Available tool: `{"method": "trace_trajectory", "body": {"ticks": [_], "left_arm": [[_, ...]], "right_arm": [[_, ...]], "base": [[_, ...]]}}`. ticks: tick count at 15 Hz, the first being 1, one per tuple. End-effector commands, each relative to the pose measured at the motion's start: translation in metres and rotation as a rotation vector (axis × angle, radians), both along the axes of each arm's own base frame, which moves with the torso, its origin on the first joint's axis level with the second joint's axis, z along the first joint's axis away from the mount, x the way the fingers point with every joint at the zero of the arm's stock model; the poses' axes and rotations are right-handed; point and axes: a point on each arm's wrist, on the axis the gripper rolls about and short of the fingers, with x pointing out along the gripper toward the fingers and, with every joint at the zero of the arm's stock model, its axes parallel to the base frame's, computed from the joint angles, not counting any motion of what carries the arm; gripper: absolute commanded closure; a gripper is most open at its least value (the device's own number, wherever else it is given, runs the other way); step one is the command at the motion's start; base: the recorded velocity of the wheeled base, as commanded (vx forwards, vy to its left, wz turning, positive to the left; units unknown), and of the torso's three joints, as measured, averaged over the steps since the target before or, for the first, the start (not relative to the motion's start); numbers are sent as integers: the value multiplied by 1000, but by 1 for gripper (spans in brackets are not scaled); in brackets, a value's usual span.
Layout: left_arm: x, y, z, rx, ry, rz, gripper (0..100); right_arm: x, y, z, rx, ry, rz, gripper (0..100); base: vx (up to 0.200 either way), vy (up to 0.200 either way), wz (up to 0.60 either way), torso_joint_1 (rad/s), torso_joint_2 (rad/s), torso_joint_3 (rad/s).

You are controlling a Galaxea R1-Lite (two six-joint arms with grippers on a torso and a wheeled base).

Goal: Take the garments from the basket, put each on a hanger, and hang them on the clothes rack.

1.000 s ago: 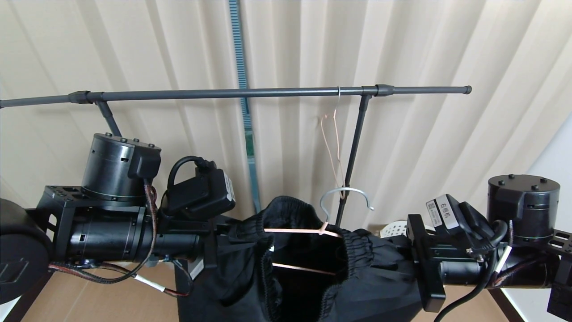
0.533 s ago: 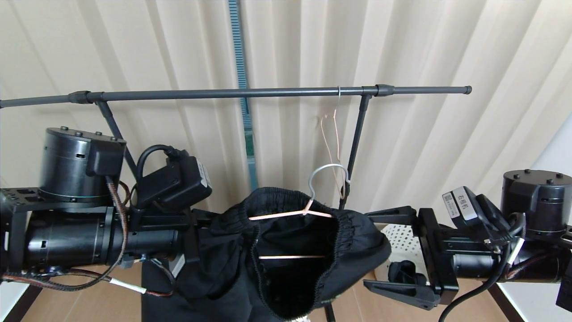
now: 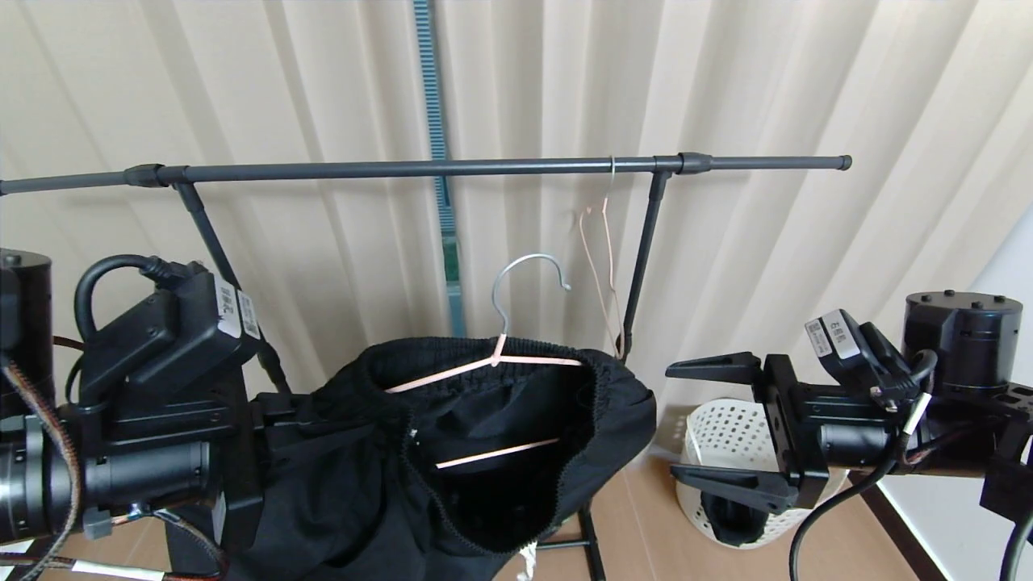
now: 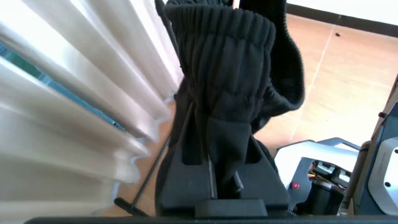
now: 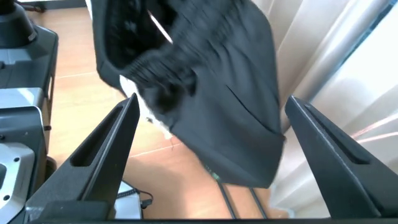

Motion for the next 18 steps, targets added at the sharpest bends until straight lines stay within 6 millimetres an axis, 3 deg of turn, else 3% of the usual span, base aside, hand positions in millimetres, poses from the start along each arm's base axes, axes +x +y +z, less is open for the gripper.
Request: {"method": "trace_trajectory", "body": {"ticks": [1,4,7,13,18], "left_arm": [[-7,5,5,-14,-29,10,100],[-10,7,12,-65,-48,22,100],[-17,9,17,-85,-75,17,100],[-30,13,26,-156,-73,-26,100],[-29,12,29,-236,-38,-40,100]], "right_arm": [[11,-1,-11,-6,36,-6,0],[31,-5,-33,7,15,-20,0],[39,-3,-45,12,24,-7,0],[43,-3,-54,13,52,1,0],[49,-1,-64,4,79,-2,0]], "base": [[0,0,0,0,0,0],[0,0,0,0,0,0],[0,0,0,0,0,0],[0,0,0,0,0,0],[0,0,0,0,0,0]]}}
